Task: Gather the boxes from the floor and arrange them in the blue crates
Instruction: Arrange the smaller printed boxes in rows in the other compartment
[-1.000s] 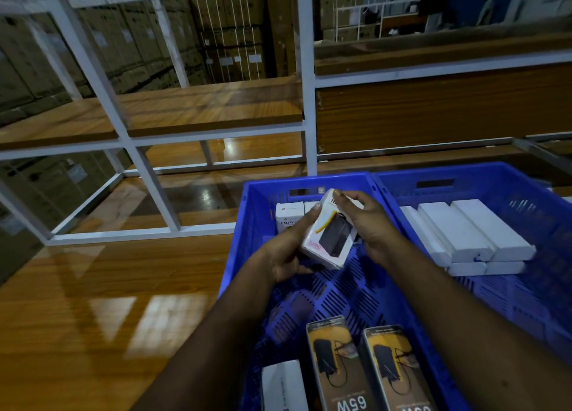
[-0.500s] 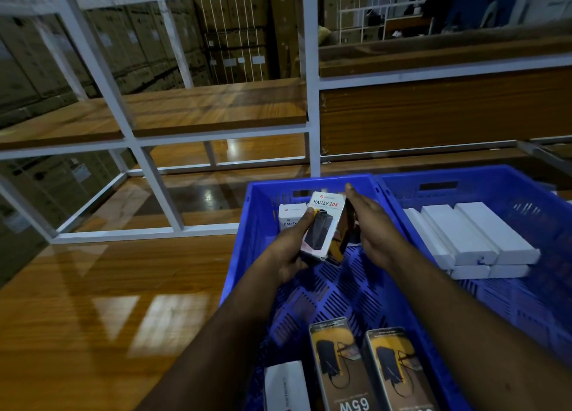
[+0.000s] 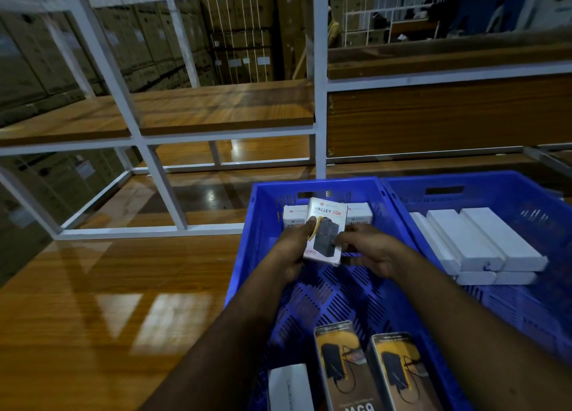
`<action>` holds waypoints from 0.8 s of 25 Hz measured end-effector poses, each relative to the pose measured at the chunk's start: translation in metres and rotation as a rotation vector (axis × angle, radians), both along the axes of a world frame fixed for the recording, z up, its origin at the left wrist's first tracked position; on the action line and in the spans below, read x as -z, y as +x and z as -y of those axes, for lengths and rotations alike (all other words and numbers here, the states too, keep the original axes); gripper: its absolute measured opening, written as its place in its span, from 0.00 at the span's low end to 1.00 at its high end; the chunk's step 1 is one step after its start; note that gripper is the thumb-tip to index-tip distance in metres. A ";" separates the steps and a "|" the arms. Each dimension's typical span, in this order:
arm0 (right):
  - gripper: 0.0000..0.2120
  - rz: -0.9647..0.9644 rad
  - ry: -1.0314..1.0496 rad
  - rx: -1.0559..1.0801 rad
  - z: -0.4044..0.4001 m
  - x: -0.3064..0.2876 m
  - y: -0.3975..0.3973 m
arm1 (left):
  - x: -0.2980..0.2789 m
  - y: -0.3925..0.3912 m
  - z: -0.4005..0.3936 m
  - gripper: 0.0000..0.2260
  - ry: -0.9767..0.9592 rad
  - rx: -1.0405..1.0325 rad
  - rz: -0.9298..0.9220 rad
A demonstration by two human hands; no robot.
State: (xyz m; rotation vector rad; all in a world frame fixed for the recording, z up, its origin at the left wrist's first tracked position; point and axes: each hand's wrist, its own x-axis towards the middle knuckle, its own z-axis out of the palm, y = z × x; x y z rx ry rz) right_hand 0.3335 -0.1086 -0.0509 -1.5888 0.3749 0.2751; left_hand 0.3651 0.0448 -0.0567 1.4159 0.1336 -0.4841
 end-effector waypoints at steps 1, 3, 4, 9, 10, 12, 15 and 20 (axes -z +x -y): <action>0.15 -0.018 -0.036 -0.006 0.001 0.001 0.000 | -0.001 -0.001 0.000 0.16 0.012 0.009 -0.006; 0.18 -0.028 -0.095 0.015 0.004 0.003 0.002 | -0.002 -0.003 0.002 0.14 0.068 0.050 0.016; 0.20 -0.019 -0.127 0.028 0.006 0.003 0.002 | 0.000 -0.002 0.003 0.14 0.109 0.078 0.046; 0.28 0.088 -0.279 0.039 0.009 0.003 0.001 | 0.014 -0.003 0.012 0.19 0.262 0.148 0.269; 0.28 0.099 -0.290 0.030 0.010 0.003 0.002 | 0.016 -0.003 0.015 0.21 0.291 0.119 0.308; 0.27 0.098 -0.310 -0.009 0.013 0.000 0.000 | 0.023 -0.001 0.020 0.24 0.282 0.083 0.376; 0.28 0.073 -0.371 -0.026 0.020 -0.005 -0.001 | 0.030 0.005 0.022 0.27 0.304 0.106 0.412; 0.24 0.188 -0.399 0.152 0.030 -0.009 0.001 | 0.045 0.011 0.022 0.25 0.442 0.149 0.318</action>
